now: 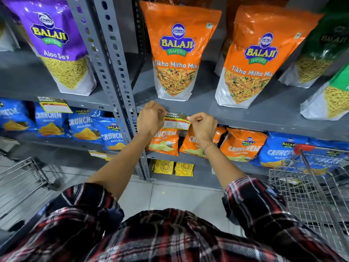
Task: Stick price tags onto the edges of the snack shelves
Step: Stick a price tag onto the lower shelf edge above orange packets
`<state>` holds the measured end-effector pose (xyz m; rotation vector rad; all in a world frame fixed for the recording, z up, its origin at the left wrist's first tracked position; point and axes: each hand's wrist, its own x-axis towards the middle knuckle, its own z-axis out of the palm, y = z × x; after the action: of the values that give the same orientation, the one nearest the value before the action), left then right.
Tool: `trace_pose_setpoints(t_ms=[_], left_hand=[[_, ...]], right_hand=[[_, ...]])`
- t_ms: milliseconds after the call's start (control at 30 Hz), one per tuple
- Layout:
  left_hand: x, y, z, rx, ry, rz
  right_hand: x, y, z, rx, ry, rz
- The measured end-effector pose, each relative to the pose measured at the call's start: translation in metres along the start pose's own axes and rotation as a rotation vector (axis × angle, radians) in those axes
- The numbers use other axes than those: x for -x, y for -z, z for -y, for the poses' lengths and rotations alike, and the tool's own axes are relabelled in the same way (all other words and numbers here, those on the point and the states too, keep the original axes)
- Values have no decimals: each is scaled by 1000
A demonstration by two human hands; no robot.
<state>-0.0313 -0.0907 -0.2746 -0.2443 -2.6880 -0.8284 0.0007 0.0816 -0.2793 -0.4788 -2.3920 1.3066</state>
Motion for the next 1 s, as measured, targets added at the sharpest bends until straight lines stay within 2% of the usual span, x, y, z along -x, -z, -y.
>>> trace_pose_setpoints(t_ms=[700, 867, 1000], left_hand=[[0, 0, -3, -31, -59, -16], [-3, 0, -4, 126, 34, -10], [-8, -5, -6, 85, 44, 62]], right_hand=[[-5, -7, -3, 104, 93, -70], [-1, -4, -6, 202, 193, -38], [-3, -6, 3, 278, 195, -51]])
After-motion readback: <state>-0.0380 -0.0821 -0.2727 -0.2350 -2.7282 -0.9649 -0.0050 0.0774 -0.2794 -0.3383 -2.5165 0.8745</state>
